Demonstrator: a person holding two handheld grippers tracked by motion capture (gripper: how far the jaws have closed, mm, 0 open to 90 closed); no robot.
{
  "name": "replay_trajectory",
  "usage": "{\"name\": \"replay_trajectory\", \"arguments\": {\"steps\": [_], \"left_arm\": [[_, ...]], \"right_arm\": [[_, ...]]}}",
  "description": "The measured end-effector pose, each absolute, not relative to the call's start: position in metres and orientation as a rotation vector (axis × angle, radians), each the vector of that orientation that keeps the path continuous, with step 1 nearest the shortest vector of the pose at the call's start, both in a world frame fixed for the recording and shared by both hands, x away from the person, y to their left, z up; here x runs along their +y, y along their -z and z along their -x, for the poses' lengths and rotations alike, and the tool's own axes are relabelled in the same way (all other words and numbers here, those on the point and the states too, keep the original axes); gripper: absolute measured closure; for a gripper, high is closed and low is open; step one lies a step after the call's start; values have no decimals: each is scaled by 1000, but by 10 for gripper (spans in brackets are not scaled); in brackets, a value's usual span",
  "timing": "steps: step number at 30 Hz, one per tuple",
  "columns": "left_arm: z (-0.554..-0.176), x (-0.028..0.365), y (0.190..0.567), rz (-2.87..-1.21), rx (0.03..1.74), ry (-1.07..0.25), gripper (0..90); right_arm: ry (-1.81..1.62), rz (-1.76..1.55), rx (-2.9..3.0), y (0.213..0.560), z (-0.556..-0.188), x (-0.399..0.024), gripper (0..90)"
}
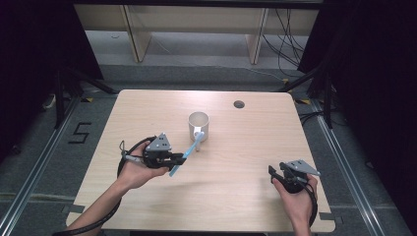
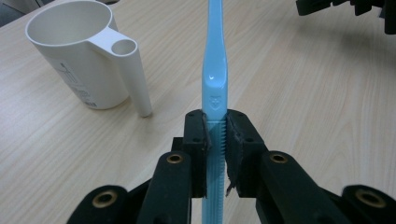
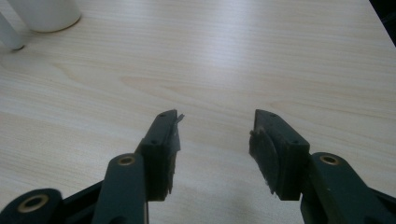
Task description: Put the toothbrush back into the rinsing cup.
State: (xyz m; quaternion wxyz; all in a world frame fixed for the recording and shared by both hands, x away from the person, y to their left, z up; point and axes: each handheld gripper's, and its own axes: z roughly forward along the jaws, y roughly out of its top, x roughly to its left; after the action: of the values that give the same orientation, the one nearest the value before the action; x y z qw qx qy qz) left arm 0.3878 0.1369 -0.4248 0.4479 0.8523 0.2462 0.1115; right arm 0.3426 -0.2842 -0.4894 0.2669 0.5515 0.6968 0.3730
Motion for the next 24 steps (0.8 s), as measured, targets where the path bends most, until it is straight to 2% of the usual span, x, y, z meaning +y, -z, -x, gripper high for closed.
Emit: {"name": "replay_trajectory", "arguments": {"steps": [24], "left_arm": [[-399, 144, 429, -1998, 593, -322, 786]], "right_arm": [[-1022, -1501, 1872, 492, -345, -282, 516]]}}
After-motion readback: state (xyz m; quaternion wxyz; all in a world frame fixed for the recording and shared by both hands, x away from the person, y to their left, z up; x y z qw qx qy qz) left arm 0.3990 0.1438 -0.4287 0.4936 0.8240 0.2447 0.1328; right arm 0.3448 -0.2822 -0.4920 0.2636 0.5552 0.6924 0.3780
